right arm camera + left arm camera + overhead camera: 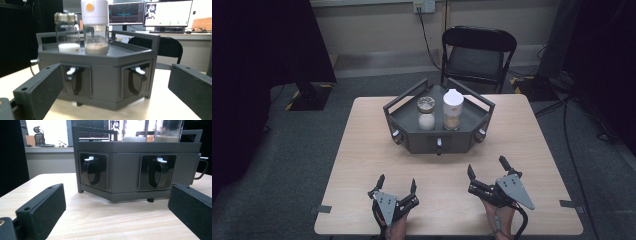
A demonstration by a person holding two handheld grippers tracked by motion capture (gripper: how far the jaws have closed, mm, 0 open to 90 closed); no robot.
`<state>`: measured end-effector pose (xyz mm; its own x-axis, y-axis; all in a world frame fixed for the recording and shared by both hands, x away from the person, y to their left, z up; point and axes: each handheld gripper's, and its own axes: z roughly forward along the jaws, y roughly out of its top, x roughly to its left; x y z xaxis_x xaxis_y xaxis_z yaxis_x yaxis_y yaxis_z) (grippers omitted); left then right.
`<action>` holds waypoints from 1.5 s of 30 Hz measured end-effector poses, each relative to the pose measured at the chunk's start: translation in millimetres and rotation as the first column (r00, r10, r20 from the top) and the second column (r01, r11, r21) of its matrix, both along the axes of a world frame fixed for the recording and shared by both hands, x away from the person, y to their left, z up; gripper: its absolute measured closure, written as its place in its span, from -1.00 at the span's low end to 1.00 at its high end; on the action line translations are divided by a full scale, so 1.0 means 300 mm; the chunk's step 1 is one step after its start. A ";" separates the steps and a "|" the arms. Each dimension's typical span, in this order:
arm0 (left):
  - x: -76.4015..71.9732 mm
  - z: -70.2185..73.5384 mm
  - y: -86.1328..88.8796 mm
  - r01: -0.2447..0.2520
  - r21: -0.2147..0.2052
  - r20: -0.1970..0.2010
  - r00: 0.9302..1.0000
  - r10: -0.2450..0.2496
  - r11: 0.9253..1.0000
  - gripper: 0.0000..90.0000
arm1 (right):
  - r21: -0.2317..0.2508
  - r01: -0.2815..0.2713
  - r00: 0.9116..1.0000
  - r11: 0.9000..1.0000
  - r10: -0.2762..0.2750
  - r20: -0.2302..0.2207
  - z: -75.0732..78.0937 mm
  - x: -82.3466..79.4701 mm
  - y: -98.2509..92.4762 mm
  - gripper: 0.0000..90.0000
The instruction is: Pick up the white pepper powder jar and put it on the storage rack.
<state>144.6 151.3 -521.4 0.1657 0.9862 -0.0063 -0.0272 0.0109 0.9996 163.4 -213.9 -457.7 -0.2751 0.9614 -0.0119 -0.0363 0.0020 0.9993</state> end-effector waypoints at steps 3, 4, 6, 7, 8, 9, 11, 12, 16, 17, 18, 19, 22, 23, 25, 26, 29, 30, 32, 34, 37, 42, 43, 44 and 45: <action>0.000 0.000 0.000 0.000 -0.001 0.000 1.000 0.000 1.000 -0.98 | -0.015 0.008 1.000 1.000 -0.008 0.002 -0.018 -0.010 0.002 -1.00; 0.000 0.000 0.000 0.000 0.000 0.000 1.000 0.000 1.000 -0.98 | -0.014 0.009 1.000 1.000 -0.009 0.001 -0.024 -0.013 0.002 -1.00; 0.000 0.000 0.000 0.000 0.000 0.000 1.000 0.000 1.000 -0.98 | -0.018 0.011 1.000 1.000 -0.011 -0.002 -0.033 -0.021 0.004 -1.00; 0.000 0.000 0.000 0.000 0.000 0.000 1.000 0.000 1.000 -0.98 | -0.022 0.013 1.000 1.000 -0.013 -0.002 -0.041 -0.027 0.006 -1.00; 0.000 0.000 0.000 0.000 0.000 0.000 1.000 0.000 1.000 -0.98 | -0.024 0.014 1.000 1.000 -0.014 0.000 -0.046 -0.031 0.007 -1.00; 0.000 0.000 0.000 0.000 0.000 0.000 1.000 0.000 1.000 -0.98 | -0.024 0.017 1.000 1.000 -0.017 0.003 -0.052 -0.035 0.009 -1.00; 0.000 0.000 0.000 0.000 0.000 0.000 1.000 0.000 1.000 -0.98 | -0.016 0.020 1.000 1.000 -0.020 0.005 -0.068 -0.045 0.012 -1.00; 0.000 0.000 0.000 0.000 0.000 0.000 1.000 0.000 1.000 -0.98 | -0.014 0.019 1.000 1.000 -0.019 0.004 -0.075 -0.049 0.013 -1.00; 0.000 0.000 0.000 0.000 0.000 0.000 1.000 0.000 1.000 -0.98 | -0.038 0.017 1.000 0.999 -0.017 0.000 -0.100 -0.061 0.025 -1.00; 0.000 0.000 0.000 0.000 -0.001 0.000 1.000 0.000 1.000 -0.98 | -0.047 0.019 1.000 0.999 -0.019 0.004 -0.107 -0.065 0.030 -1.00; 0.000 0.000 0.000 0.000 0.000 0.000 1.000 0.000 1.000 -0.98 | -0.048 0.018 1.000 0.999 -0.017 0.006 -0.114 -0.068 0.033 -1.00; 0.000 0.000 0.000 0.000 -0.001 0.000 1.000 0.000 1.000 -0.98 | -0.048 0.014 1.000 0.999 -0.014 0.006 -0.118 -0.070 0.034 -1.00; 0.000 0.000 0.000 0.000 0.000 0.000 1.000 0.000 1.000 -0.98 | -0.056 0.018 1.000 0.998 -0.018 0.007 -0.131 -0.073 0.042 -1.00; 0.000 0.000 0.000 0.000 -0.001 0.000 1.000 0.000 1.000 -0.98 | -0.058 0.019 1.000 0.998 -0.019 0.007 -0.135 -0.072 0.043 -1.00; 0.000 0.000 0.000 0.000 0.000 0.000 1.000 0.000 1.000 -0.98 | -0.053 0.025 1.000 0.998 -0.025 0.004 -0.142 -0.075 0.044 -1.00; 0.000 0.000 0.000 0.000 -0.001 0.001 1.000 0.000 1.000 -0.98 | -0.050 0.029 1.000 0.998 -0.029 0.002 -0.147 -0.076 0.045 -1.00; 0.000 0.000 0.000 0.000 0.000 0.000 1.000 0.000 1.000 -0.98 | -0.049 0.038 0.999 0.998 -0.038 -0.002 -0.160 -0.079 0.046 -1.00; 0.000 0.000 0.000 0.000 0.000 0.000 1.000 0.000 1.000 -0.98 | -0.050 0.041 0.999 0.998 -0.041 -0.001 -0.165 -0.080 0.046 -1.00; 0.000 0.000 0.000 0.000 -0.001 0.001 1.000 0.000 1.000 -0.98 | -0.044 0.045 0.999 0.998 -0.045 -0.007 -0.172 -0.081 0.046 -1.00; 0.000 0.000 0.000 0.000 -0.001 0.000 1.000 0.000 1.000 -0.98 | -0.044 0.047 0.999 0.998 -0.047 -0.007 -0.179 -0.081 0.046 -1.00; 0.000 0.000 0.000 0.000 -0.001 0.001 1.000 0.000 1.000 -0.98 | -0.044 0.050 0.999 0.998 -0.051 -0.014 -0.184 -0.079 0.047 -1.00; 0.000 0.000 0.000 0.000 0.000 0.000 1.000 0.000 1.000 -0.98 | -0.038 0.050 0.999 0.998 -0.051 -0.016 -0.190 -0.079 0.045 -1.00; 0.000 0.000 0.000 0.000 0.000 0.000 1.000 0.000 1.000 -0.98 | -0.034 0.050 0.999 0.998 -0.051 -0.016 -0.191 -0.080 0.045 -1.00; 0.000 0.000 0.000 0.000 0.000 0.000 1.000 0.000 1.000 -0.98 | -0.029 0.050 0.999 0.998 -0.051 -0.016 -0.192 -0.079 0.044 -1.00; 0.000 0.000 0.000 0.000 0.000 0.000 1.000 0.000 1.000 -0.98 | -0.026 0.050 0.999 0.998 -0.051 -0.017 -0.192 -0.079 0.043 -1.00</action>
